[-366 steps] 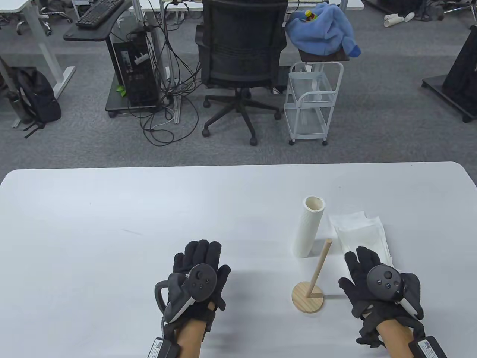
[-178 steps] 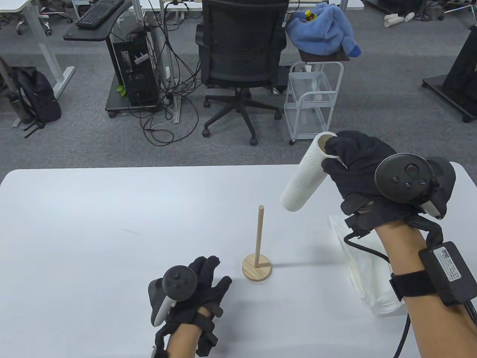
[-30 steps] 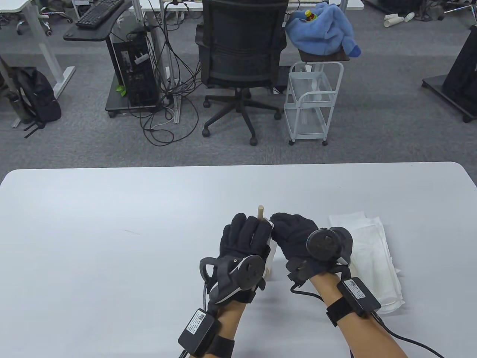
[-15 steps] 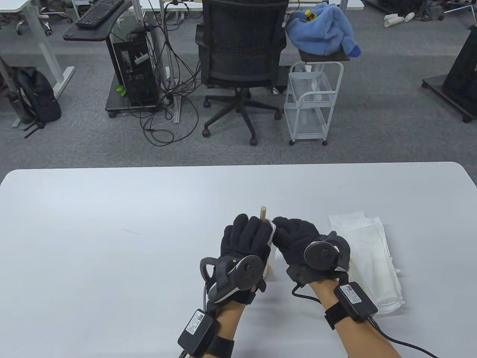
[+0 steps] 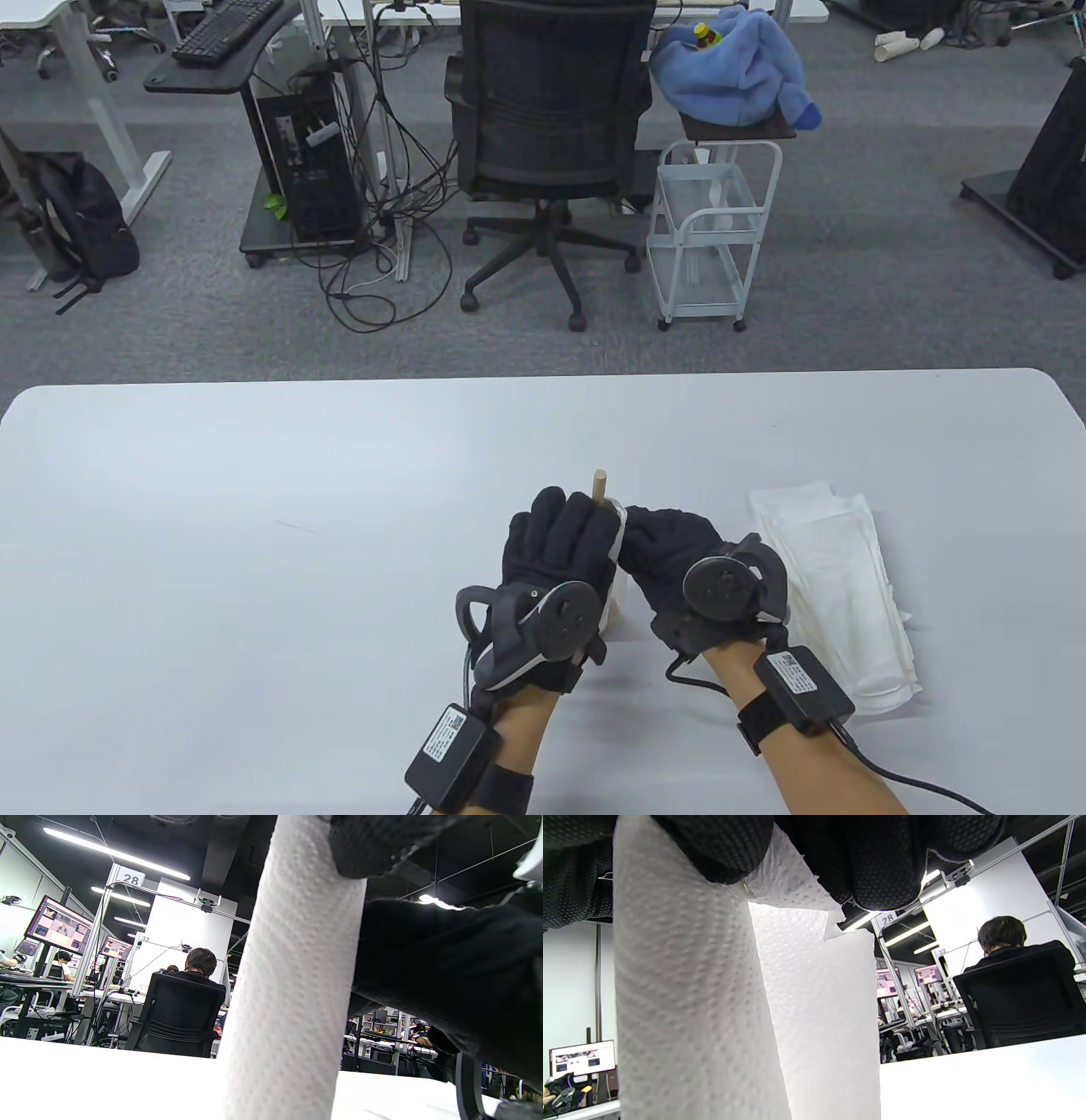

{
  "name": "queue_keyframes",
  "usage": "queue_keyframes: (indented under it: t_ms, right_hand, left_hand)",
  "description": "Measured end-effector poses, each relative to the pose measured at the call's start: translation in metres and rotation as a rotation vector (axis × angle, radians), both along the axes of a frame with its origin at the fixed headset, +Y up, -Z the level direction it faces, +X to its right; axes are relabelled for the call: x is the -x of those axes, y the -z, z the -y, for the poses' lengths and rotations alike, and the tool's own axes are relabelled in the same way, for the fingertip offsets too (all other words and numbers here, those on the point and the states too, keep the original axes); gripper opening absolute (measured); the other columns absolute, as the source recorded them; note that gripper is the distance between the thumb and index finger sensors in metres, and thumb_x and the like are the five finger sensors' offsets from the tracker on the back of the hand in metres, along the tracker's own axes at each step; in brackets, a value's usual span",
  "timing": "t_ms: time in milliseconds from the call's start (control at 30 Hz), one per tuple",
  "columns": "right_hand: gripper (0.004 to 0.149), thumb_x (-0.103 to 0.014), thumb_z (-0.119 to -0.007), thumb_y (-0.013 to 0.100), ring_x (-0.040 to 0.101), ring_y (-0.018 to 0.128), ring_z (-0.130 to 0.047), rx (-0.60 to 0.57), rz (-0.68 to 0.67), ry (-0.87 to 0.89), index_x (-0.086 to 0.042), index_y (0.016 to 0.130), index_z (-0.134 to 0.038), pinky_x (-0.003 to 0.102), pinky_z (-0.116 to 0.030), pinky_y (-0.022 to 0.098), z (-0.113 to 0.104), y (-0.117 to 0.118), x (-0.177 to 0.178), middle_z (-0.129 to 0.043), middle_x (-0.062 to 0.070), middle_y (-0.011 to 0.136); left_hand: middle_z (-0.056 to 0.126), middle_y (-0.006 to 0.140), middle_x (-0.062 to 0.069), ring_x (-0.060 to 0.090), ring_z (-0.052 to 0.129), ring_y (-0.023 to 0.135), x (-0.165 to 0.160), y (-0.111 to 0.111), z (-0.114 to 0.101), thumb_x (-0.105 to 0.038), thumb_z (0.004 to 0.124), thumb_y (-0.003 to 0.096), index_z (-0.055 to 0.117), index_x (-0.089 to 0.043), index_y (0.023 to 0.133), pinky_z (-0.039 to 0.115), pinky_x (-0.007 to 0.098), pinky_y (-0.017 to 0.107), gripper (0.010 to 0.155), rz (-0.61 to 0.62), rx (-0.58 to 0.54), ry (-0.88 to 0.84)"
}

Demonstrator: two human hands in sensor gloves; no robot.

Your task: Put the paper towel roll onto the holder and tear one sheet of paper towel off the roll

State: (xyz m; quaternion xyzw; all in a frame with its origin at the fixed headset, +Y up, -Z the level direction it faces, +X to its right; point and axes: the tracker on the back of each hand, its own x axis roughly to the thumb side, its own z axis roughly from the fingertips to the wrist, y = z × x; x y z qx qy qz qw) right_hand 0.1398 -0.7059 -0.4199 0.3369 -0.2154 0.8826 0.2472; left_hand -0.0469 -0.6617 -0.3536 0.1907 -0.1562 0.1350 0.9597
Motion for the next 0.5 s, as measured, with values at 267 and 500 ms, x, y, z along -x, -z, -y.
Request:
queue_keyframes:
  t_ms: [267,500]
  right_hand:
    - [0.039,-0.033,-0.074,0.049,0.04,0.074,-0.081,0.005,0.001,-0.033,-0.021,0.086,-0.076,0.056,-0.061,0.06,0.004,0.0,0.0,-0.074,0.013,0.095]
    - [0.039,-0.033,-0.075,0.048,0.039,0.074,-0.082,0.056,-0.008,-0.098,-0.023,0.086,-0.078,0.056,-0.062,0.06,0.021,0.003,0.001,-0.075,0.012,0.095]
  left_hand:
    - [0.018,0.111,-0.012,0.031,0.028,0.111,0.0,0.0,0.0,-0.04,0.072,0.0515,0.027,-0.043,0.102,0.04,0.057,0.081,0.068,-0.003,0.002,-0.003]
    - [0.018,0.111,-0.012,0.031,0.029,0.111,0.002,0.001,0.001,-0.04,0.072,0.0515,0.026,-0.043,0.102,0.04,0.056,0.081,0.068,-0.008,0.009,-0.021]
